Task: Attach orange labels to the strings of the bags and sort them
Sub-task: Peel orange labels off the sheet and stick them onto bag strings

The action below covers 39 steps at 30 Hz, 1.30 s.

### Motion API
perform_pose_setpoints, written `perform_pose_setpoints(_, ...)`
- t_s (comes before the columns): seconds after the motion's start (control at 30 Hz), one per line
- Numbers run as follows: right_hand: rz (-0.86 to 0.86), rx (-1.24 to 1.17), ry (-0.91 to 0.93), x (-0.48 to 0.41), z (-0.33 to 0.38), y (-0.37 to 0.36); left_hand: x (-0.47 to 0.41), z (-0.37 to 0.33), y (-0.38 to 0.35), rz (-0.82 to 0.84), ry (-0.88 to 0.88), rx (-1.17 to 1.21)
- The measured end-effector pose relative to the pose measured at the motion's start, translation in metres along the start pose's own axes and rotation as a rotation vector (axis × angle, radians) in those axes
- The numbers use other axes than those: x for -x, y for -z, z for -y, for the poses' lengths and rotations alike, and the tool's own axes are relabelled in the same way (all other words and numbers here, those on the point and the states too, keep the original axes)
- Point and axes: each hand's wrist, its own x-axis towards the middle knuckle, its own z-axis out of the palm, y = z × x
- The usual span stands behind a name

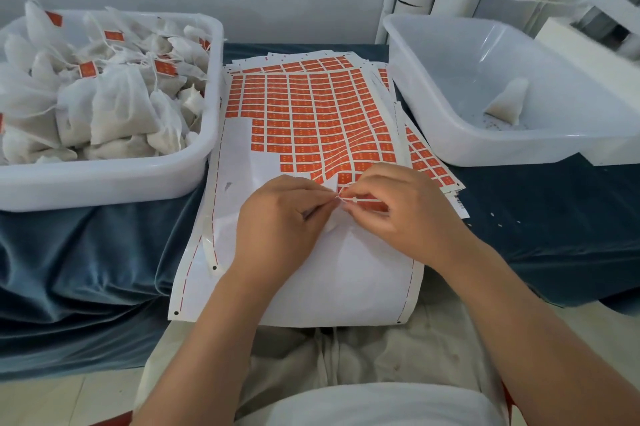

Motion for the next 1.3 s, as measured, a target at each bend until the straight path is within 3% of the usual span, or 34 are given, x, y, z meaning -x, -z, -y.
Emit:
perform_pose_setpoints(0.7, -0.072, -0.008, -0.148, 0.0, 0.005, -0.01, 0.001, -0.003, -0.003, -0.011, 0.021, 0.026)
perform_pose_setpoints(1.0, 0.085, -0.052, -0.113, -0.007, 0.009, 0.004, 0.001, 0.0, -0.004, -0.047, 0.001, -0.002)
perform_pose_setpoints(1.3, 0.132, -0.295, -0.442, -0.009, 0.012, 0.011, 0.003, -0.003, -0.006, -0.05, -0.113, -0.051)
